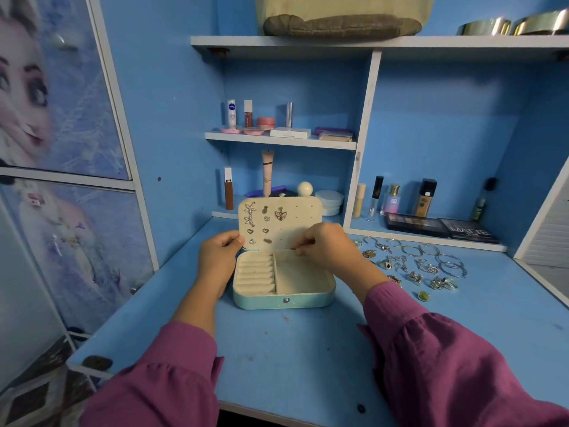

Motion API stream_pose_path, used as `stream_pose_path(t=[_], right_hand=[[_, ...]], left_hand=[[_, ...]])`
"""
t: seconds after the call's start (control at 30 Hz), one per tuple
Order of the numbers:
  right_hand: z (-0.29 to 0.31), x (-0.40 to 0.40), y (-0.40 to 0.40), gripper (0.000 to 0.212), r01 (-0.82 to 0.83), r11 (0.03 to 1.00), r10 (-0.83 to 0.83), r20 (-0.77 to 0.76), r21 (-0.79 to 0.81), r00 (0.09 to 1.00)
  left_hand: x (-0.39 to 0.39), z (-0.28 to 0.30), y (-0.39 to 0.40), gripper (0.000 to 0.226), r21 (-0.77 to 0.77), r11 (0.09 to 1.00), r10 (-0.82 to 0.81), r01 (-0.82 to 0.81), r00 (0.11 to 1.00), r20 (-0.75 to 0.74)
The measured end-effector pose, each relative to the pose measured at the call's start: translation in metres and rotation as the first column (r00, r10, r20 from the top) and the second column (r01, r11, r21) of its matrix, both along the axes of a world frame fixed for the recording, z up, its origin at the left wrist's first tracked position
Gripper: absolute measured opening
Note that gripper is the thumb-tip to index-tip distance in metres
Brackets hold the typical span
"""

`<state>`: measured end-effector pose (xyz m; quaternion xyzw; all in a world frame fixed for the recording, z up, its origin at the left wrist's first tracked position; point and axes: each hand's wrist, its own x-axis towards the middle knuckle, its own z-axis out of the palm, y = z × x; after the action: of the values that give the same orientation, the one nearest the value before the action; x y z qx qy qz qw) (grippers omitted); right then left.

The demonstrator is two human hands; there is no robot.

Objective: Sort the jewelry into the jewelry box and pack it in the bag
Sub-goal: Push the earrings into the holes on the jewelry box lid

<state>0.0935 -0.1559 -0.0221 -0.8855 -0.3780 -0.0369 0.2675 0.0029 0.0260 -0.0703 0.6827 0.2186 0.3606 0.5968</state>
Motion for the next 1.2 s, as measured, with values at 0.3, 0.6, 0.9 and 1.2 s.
stream_pose_path(t=[0.3, 0.6, 0.9, 1.2], right_hand=[[-0.01, 0.0, 0.002, 0.026, -0.075, 0.986, 0.101, 0.184, -0.147, 0.978], [-0.006, -0.004, 0.002, 0.006, 0.055, 0.862, -0.013, -0.087, 0.504, 0.996], [0.013, -0.01, 0.006, 0.011, 0.343, 0.638, 0.15, -0.548, 0.689, 0.823], [0.006, -0.007, 0.009, 0.008, 0.329, 0.61, 0.1, -0.482, 0.721, 0.87]], left_hand=[[0.0, 0.001, -0.001, 0.02, 0.011, 1.0, 0.002, -0.002, 1.0, 0.002], [-0.001, 0.002, -0.002, 0.02, 0.003, 1.0, -0.002, 0.002, 1.0, -0.003], [-0.001, 0.003, -0.003, 0.02, 0.012, 1.0, 0.005, -0.005, 1.0, -0.005], [0.0, 0.001, -0.002, 0.02, 0.017, 1.0, 0.011, -0.011, 1.0, -0.005]])
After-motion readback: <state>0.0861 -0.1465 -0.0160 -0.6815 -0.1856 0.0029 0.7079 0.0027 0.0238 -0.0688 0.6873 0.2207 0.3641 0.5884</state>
